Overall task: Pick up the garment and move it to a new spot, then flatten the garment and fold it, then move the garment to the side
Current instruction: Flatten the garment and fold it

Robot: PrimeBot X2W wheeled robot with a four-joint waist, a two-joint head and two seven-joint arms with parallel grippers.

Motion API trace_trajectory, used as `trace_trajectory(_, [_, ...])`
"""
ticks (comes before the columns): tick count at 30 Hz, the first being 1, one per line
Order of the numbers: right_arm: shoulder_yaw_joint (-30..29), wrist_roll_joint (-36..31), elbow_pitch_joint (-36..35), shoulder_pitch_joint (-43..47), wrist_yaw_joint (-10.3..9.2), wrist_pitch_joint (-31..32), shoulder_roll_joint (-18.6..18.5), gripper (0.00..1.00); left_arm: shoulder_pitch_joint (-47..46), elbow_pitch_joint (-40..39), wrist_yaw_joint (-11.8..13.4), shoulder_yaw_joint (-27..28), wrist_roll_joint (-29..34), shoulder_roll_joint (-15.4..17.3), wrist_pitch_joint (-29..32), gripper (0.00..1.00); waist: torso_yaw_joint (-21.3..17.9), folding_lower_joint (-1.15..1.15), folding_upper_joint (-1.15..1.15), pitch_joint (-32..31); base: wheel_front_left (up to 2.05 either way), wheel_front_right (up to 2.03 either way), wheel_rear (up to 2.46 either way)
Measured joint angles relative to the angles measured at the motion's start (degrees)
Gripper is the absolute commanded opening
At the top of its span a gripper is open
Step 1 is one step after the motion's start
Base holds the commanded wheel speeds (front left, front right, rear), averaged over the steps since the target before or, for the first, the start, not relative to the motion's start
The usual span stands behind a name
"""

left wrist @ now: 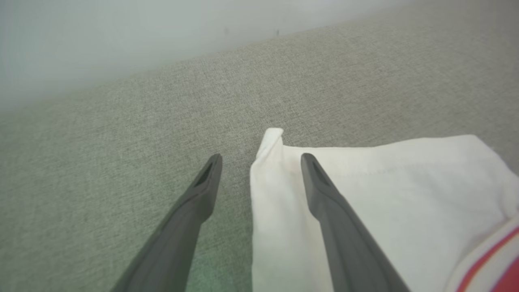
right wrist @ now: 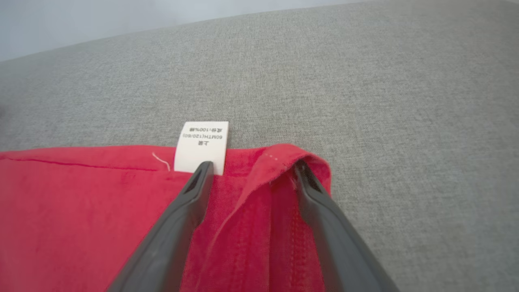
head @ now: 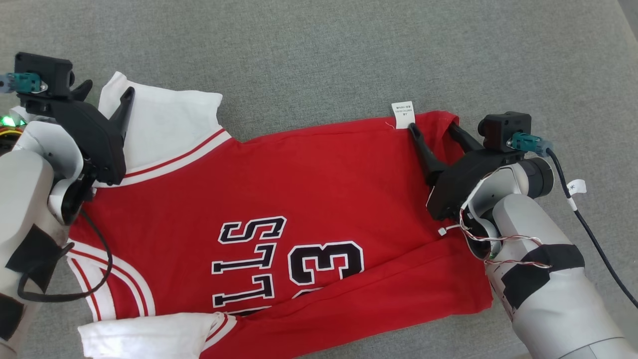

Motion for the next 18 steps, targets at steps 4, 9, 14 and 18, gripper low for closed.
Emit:
trace_trajectory(4, [0.07,0.65,0.88,-1.01,0.00,-0.78,0.13,0.11,-1.02,1.12,-0.01,-2.74,-1.20,0.10,-0.58,0.37,0.11,0.00,-0.01,0.10,0.00,0.00,0.00])
trace_trajectory(9, [-0.54,1.05,2.15,-1.87,0.00,-2.93,0.08,0.00,-2.27,2.30,-0.01,-4.44,-3.07,-0.08,-4.57,0.00,0.42,0.00,-0.01,-0.23,0.00,0.00,0.00])
trace_trajectory(14, [-0.44,2.22,2.61,-0.92,0.00,-4.91,-0.70,0.00,-1.97,2.82,-0.01,-6.04,-5.23,-0.24,-8.79,0.00,1.04,0.00,-0.01,-1.87,0.00,0.00,0.00])
trace_trajectory(18, [0.12,4.66,1.78,1.72,0.00,-6.02,-2.43,0.00,-0.19,1.58,0.00,-6.82,-7.71,-0.33,-13.07,0.00,1.80,-0.01,-0.01,-3.99,0.00,0.00,0.00])
